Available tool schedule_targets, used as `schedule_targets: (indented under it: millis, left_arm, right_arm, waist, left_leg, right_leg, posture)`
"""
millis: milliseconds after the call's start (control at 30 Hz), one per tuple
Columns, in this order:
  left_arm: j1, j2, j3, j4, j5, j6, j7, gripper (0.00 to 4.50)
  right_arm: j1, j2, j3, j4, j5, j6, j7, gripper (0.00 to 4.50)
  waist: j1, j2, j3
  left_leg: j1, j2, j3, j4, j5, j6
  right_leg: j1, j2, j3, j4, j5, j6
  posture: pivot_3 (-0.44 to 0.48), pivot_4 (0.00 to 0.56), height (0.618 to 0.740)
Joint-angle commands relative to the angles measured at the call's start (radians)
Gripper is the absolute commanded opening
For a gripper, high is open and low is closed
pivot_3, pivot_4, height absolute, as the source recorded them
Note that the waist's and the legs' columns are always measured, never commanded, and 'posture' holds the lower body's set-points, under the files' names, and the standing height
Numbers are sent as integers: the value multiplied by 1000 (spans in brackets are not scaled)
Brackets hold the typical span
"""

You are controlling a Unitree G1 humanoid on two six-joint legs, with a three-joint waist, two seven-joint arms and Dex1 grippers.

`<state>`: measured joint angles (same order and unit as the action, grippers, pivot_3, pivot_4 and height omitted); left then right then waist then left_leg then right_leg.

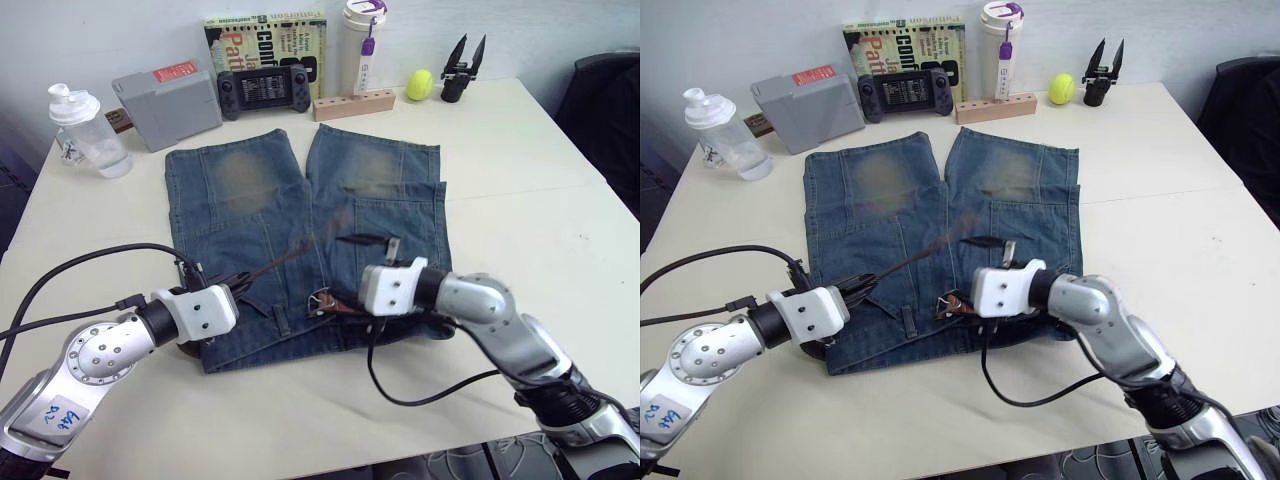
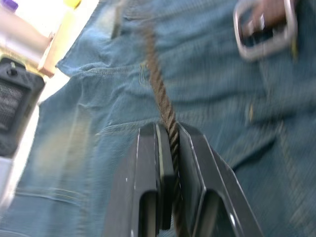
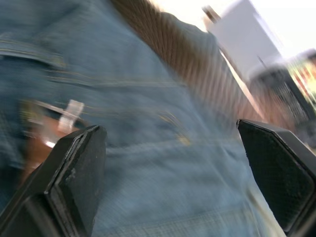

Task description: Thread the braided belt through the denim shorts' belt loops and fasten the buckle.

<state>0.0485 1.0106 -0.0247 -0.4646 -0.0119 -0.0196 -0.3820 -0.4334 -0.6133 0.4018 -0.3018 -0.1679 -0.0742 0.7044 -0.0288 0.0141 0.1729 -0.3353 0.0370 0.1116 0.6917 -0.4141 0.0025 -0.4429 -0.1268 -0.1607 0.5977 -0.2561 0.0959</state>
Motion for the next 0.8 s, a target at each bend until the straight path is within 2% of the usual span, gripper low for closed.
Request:
schedule_targets:
  millis: [33, 300, 567, 733, 767, 800]
  left_arm:
    - [-11, -39, 28, 12, 37, -44, -33, 578]
    - [0, -123, 69, 16, 65, -68, -68, 578]
    - [53, -196, 151, 34, 62, -176, -71, 578]
    - [68, -225, 174, 25, 58, -211, -80, 578]
    - [70, -229, 178, 24, 60, -215, -81, 539]
    - [70, -230, 180, 24, 64, -222, -80, 539]
  right_arm:
    - [-9, 25, 14, 5, -61, -55, -15, 4500]
    - [18, 73, -6, 13, -97, 2, -20, 4500]
    - [57, 93, -81, -21, -31, 135, -12, 4500]
    - [59, 99, -83, -25, -30, 175, -5, 4500]
    - [59, 100, -82, -25, -30, 179, -4, 3963]
    - [61, 103, -80, -27, -26, 184, -1, 3712]
  waist:
    - [1, -2, 1]
    - [6, -6, 3]
    - [4, -6, 3]
    - [4, -6, 3]
    - [4, -6, 3]
    - [4, -6, 3]
  left_leg:
    - [0, 0, 0, 1, 0, 0]
    - [-1, -1, -2, 7, 0, 2]
    - [-1, -1, -3, 7, 0, 2]
    - [-1, -2, -3, 7, 0, 2]
    - [-1, -2, -3, 8, 0, 2]
    - [-1, -2, -3, 7, 0, 2]
  right_leg:
    - [0, -1, 0, 1, 0, 0]
    - [0, -4, 0, 7, 0, 0]
    - [0, -5, -1, 8, 0, 0]
    - [0, -5, -1, 9, 0, 0]
    - [0, -5, -1, 9, 0, 0]
    - [0, -5, -1, 9, 0, 0]
  posture:
    - [0, 150, 722]
    - [0, 150, 722]
    - [0, 150, 722]
    - [0, 150, 722]
    - [0, 150, 722]
    - [0, 150, 722]
